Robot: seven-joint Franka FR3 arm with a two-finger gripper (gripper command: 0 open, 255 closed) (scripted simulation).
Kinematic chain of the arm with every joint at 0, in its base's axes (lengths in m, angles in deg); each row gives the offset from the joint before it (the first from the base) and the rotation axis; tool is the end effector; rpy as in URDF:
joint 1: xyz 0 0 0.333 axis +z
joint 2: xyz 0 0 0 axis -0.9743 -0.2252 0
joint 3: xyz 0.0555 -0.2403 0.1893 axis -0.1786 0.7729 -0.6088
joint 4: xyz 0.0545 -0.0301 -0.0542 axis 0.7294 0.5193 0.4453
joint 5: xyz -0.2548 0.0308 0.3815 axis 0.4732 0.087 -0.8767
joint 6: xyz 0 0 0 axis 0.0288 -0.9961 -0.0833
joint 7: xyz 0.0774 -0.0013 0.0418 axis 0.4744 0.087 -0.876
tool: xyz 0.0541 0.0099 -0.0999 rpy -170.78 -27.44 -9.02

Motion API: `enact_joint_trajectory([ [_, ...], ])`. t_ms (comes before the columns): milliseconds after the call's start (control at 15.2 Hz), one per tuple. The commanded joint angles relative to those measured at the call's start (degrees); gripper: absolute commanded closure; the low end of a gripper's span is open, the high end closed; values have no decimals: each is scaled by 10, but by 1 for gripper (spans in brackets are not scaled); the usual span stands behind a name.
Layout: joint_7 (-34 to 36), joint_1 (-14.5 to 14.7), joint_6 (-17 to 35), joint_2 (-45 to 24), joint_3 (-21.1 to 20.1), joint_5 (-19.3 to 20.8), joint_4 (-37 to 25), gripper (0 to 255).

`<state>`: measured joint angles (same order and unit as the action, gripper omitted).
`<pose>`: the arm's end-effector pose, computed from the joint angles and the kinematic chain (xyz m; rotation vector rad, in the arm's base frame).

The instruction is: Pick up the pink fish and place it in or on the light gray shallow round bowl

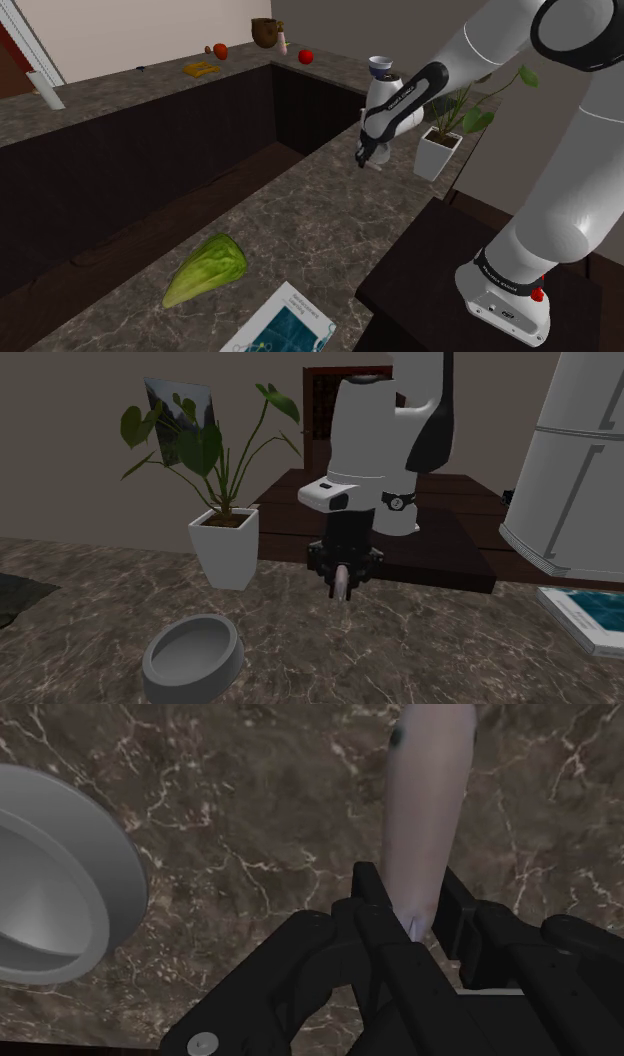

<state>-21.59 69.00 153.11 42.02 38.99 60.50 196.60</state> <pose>0.5304 -0.1212 0.1774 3.0792 0.1091 0.1177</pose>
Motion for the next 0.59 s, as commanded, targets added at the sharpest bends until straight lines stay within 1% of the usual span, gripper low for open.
enact_joint_trajectory([
  [0,-25,-14,-9,-14,4,-8,-24,255],
  [528,-136,-87,-59,-106,14,-46,-166,255],
])
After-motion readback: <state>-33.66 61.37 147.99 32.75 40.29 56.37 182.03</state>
